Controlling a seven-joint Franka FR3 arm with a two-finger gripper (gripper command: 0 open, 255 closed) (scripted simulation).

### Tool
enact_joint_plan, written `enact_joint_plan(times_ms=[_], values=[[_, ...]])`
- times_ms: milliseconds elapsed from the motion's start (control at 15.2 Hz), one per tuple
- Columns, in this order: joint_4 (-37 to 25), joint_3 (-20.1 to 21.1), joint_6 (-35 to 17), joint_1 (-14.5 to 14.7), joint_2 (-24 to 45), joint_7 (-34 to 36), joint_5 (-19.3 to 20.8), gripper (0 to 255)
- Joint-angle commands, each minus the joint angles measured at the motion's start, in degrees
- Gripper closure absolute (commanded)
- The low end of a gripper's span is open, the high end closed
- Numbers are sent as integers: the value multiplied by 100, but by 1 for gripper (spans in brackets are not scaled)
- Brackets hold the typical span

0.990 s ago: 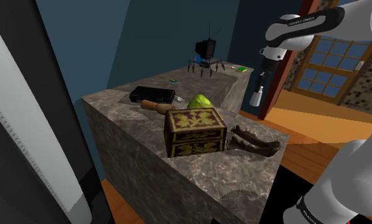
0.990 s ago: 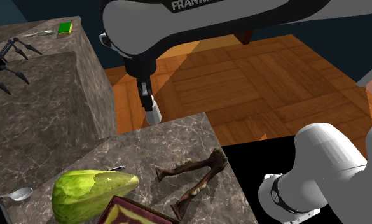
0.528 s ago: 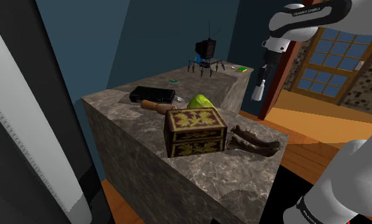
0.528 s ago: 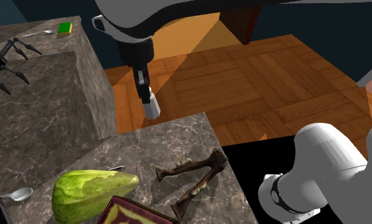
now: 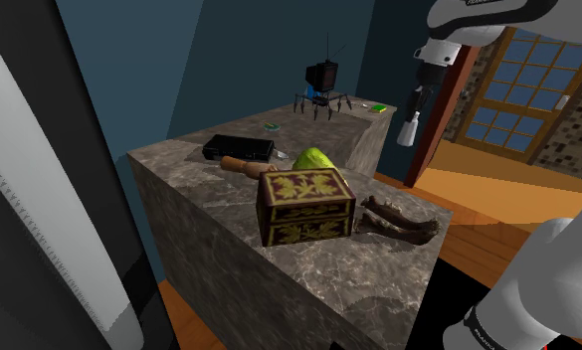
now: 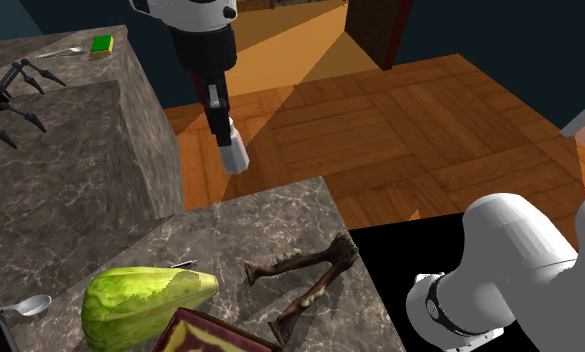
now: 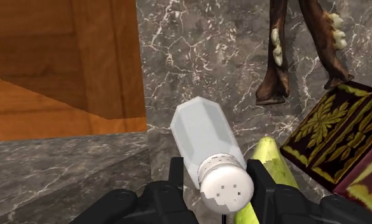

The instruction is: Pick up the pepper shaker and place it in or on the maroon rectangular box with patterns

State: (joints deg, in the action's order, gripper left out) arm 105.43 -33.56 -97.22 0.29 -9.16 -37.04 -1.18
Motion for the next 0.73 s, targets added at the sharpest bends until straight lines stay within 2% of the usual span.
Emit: enact_joint_plan(times_ms=[0,660], values=[[-68,5,81,0,-14,9,8,255],[311,982,40,523,-479,1535,60,255]])
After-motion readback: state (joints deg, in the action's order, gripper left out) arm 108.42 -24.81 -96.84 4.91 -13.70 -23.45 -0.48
